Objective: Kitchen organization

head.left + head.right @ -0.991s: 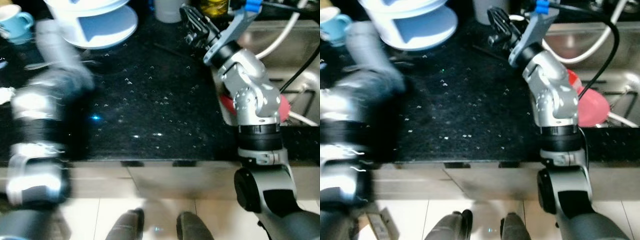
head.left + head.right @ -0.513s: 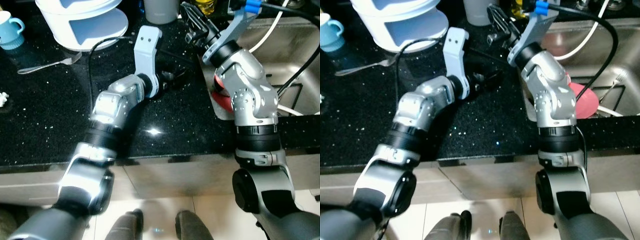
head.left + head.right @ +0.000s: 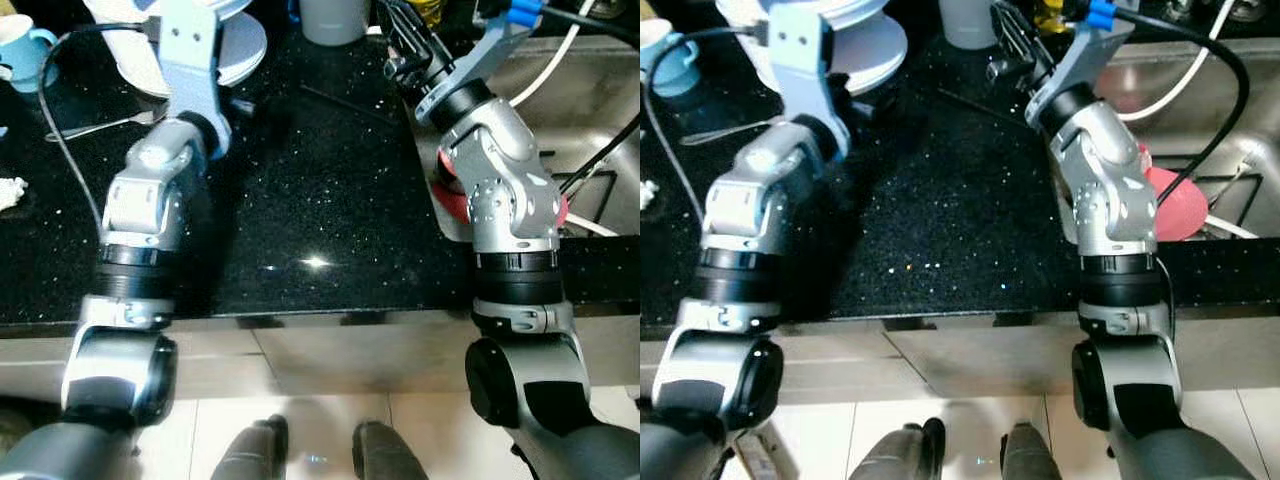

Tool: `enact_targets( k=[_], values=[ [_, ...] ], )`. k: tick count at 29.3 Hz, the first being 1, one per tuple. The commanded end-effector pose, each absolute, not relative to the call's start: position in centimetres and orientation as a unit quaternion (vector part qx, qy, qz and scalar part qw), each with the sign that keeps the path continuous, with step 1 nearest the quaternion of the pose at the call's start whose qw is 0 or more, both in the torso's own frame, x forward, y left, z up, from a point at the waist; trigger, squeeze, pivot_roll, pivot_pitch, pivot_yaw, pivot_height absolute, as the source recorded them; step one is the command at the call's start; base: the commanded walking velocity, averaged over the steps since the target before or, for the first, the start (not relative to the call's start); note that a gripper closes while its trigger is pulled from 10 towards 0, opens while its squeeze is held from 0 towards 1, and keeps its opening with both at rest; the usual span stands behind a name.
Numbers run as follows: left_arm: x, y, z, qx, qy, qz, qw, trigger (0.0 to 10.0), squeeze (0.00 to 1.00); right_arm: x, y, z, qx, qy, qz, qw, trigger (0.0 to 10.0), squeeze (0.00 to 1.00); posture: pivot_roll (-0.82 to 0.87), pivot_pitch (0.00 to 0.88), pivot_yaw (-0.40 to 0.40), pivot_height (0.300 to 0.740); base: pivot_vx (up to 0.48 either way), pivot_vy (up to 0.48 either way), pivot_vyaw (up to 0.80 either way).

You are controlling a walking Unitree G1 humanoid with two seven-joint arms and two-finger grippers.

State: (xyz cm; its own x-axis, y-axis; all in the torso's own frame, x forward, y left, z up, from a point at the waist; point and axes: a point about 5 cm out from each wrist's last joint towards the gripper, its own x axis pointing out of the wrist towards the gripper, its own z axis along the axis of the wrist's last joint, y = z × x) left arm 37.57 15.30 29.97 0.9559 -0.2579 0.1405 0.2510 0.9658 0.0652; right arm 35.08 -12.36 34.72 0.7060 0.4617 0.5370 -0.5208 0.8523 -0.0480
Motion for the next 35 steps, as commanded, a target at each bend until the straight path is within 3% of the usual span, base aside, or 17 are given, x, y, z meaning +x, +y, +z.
enact_targets(
  k=[1,7,9,18,26,29,35],
  values=[
    [37.3,17.2,30.0,0.029,-0.079,-0.086,0.993,10.0,0.00,34.9,-12.5,34.6,0.051,-0.284,0.261,0.921,10.0,0.00,-0.04,0.103,0.080,0.740,0.000,0.000,0.00],
    [37.0,20.6,28.4,0.048,-0.046,0.006,0.998,10.0,0.00,34.8,-13.1,34.4,0.052,-0.285,0.244,0.925,10.0,0.00,-0.05,0.091,0.080,0.740,0.000,0.000,0.00],
    [37.0,22.9,27.6,0.050,-0.028,0.060,0.997,10.0,0.00,34.7,-13.5,34.3,0.052,-0.284,0.237,0.928,10.0,0.00,-0.05,0.101,0.076,0.740,0.000,0.000,0.00],
    [38.4,27.2,26.4,0.041,0.008,0.109,0.993,10.0,0.00,34.4,-14.2,34.6,0.042,-0.282,0.228,0.931,10.0,0.00,-0.07,0.159,0.068,0.740,0.000,0.000,0.00],
    [39.2,28.5,25.9,0.025,0.024,0.097,0.995,10.0,0.00,34.2,-15.0,34.4,0.033,-0.275,0.213,0.937,10.0,0.00,-0.09,0.184,0.080,0.740,0.000,0.000,0.00],
    [39.4,28.9,27.6,0.050,-0.023,0.088,0.995,10.0,0.00,33.7,-15.8,34.2,0.029,-0.274,0.199,0.940,10.0,0.00,-0.12,0.187,0.099,0.740,0.000,0.000,0.00],
    [39.5,29.5,27.9,-0.004,-0.038,0.091,0.995,10.0,0.00,33.2,-16.4,34.2,0.022,-0.275,0.189,0.942,10.0,0.00,-0.16,0.187,0.108,0.740,0.000,0.000,0.00]
  ],
)
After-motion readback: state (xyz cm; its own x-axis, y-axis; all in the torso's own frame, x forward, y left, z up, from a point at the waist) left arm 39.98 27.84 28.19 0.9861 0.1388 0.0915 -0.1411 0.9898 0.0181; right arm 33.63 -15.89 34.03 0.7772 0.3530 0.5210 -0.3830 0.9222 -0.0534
